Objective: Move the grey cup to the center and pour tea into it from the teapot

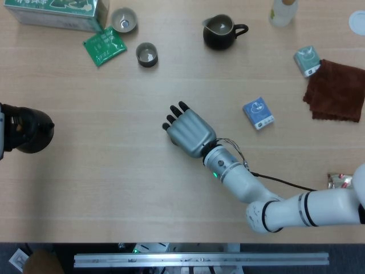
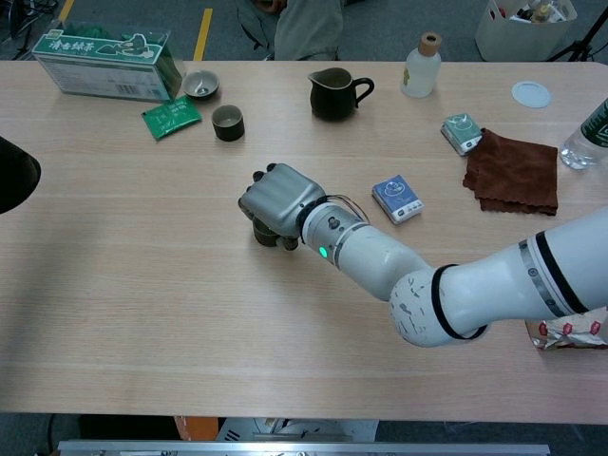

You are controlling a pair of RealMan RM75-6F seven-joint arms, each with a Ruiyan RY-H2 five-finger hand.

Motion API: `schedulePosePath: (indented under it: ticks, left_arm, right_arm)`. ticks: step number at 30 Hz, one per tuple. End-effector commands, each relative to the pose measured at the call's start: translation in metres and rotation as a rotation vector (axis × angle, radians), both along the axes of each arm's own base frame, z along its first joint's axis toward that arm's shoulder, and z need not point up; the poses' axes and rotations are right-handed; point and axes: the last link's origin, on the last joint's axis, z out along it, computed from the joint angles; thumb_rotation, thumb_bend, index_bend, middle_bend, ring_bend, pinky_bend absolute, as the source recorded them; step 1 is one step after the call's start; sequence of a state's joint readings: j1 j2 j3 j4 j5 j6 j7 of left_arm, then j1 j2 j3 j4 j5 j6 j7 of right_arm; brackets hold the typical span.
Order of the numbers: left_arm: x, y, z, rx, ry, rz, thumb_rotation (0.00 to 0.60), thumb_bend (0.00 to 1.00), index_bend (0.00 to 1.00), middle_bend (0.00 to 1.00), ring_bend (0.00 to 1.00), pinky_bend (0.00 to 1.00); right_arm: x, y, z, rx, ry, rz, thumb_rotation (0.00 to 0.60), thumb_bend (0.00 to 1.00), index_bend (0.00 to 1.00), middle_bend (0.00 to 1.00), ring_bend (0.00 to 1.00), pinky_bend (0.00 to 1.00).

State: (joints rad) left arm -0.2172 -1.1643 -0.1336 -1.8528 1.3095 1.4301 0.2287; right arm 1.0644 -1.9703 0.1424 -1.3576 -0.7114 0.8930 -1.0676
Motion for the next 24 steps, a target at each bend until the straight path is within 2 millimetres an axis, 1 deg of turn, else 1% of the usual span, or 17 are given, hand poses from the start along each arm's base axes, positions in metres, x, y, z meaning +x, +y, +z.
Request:
schedulePosePath:
  ticks: [1,4,12,16,19,23,24]
  left_arm:
    - [0.000,0.000,0.000,0.000,0.000,-0.001,0.514,0.30,1.00,1.00,0.83,0.06]
    - [0.000,0.000,-0.001,-0.002,0.000,-0.001,0.516,0.30,1.00,1.00,0.83,0.06]
    - [-0.001,0.000,-0.002,-0.005,-0.001,0.001,0.514,0.30,1.00,1.00,0.83,0.06]
    - [-0.001,0.000,-0.001,-0.003,0.001,0.000,0.513,0.30,1.00,1.00,0.83,0.06]
    - [0.000,0.001,-0.001,-0.006,0.003,-0.003,0.515,0.30,1.00,1.00,0.83,0.06]
    - [0.001,0.001,-0.002,-0.014,0.005,-0.012,0.514,0.30,1.00,1.00,0.83,0.06]
    - [0.002,0.001,-0.003,-0.017,0.005,-0.014,0.514,0.30,1.00,1.00,0.83,0.06]
  right_arm:
    - [0.000,0.000,0.001,0.005,0.002,0.009,0.600,0.36,0.29,0.25,0.07,0.11]
    - [0.000,0.001,0.001,0.008,0.004,0.014,0.600,0.36,0.26,0.24,0.06,0.09]
    - [-0.002,0.000,0.002,0.008,0.012,0.018,0.600,0.35,0.23,0.23,0.05,0.07]
    - [0.000,-0.001,0.007,0.011,-0.010,0.015,0.600,0.36,0.20,0.21,0.04,0.07]
    - [0.000,-0.003,0.018,0.009,-0.037,0.015,0.600,0.36,0.19,0.21,0.04,0.07]
    - [-0.006,-0.007,0.044,-0.014,-0.072,0.017,0.600,0.36,0.20,0.21,0.04,0.07]
    - [-0.010,-0.008,0.054,-0.022,-0.087,0.009,0.600,0.36,0.20,0.21,0.04,0.07]
